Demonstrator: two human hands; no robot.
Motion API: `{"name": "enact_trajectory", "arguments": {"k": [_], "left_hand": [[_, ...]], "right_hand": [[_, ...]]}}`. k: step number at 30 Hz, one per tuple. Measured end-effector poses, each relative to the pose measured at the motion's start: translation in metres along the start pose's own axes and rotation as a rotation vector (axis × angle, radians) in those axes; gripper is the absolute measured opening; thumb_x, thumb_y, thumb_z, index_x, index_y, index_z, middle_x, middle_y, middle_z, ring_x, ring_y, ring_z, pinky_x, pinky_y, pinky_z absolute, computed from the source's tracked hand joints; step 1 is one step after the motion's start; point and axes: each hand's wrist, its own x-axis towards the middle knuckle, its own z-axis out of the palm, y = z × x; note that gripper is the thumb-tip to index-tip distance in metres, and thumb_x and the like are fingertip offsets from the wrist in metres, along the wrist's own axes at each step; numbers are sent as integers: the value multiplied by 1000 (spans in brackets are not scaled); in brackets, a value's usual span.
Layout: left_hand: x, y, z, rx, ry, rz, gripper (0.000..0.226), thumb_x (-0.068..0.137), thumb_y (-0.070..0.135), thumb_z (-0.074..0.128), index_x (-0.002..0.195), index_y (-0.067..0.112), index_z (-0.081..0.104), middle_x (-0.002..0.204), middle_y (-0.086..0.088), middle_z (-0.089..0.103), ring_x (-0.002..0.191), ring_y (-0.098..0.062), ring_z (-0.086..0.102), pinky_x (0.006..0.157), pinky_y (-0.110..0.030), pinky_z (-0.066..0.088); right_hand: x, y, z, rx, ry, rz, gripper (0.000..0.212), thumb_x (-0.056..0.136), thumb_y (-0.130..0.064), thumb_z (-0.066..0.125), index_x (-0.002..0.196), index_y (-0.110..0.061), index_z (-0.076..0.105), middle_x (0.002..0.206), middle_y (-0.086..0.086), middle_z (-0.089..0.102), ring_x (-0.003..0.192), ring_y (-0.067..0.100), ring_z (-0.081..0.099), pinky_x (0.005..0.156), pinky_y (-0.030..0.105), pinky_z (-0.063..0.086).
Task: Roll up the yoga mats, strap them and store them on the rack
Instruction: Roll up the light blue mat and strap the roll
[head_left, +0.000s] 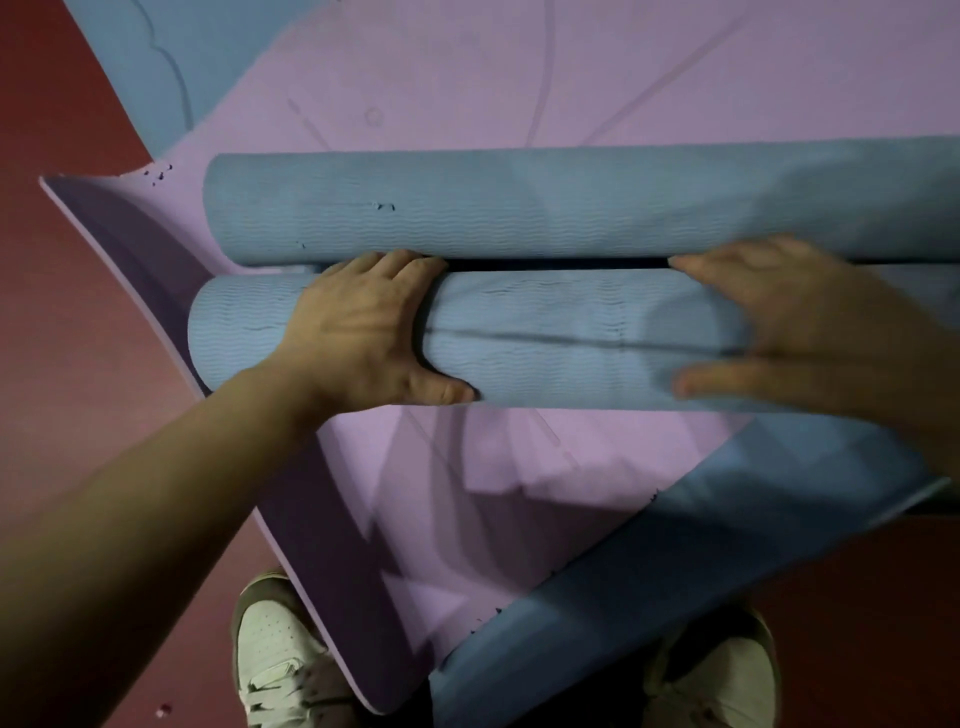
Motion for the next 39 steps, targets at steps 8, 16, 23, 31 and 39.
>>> {"name": "enact_trajectory", "arguments": {"k": [8, 16, 23, 31, 39], "left_hand": [[3, 0, -7, -66, -34, 12, 116, 41, 92, 57, 136, 26, 51, 121, 6, 58, 113, -23, 57, 96, -39, 47], [-38, 11, 6, -107, -155, -12, 108, 40, 88, 59, 131, 29, 50, 124, 9, 58, 115, -19, 56, 97, -38, 46], [-20, -3, 10, -84, -51, 8, 120, 46, 94, 48, 140, 19, 52, 161, -5, 28, 152, -34, 10, 121, -58, 13], [9, -7, -2, -232, 40, -93, 95, 65, 84, 41, 140, 26, 52, 158, 1, 34, 150, -33, 17, 118, -63, 14], [11, 2, 2, -151, 111, -39, 91, 76, 85, 33, 134, 20, 58, 150, -6, 45, 144, -39, 28, 113, -66, 21]], "right_hand": [[-5, -14, -2, -117, 79, -19, 115, 37, -83, 57, 131, -17, 52, 117, 8, 62, 107, 32, 56, 88, 44, 50], [-34, -37, 8, -60, -246, 53, 122, 33, -90, 54, 143, -43, 32, 136, -19, 44, 125, 10, 42, 101, 31, 41], [-18, -25, 3, 37, -177, 86, 155, 26, -93, 45, 156, -27, -10, 164, -5, -11, 150, 10, -11, 118, 25, -3], [10, 6, -7, 107, 38, 10, 132, 49, -99, 35, 155, -24, 19, 164, 3, 13, 151, 17, 7, 120, 31, 6], [24, 8, -16, 175, 97, 50, 110, 57, -90, 52, 147, -28, 39, 156, 2, 37, 143, 22, 31, 119, 40, 21]]}}
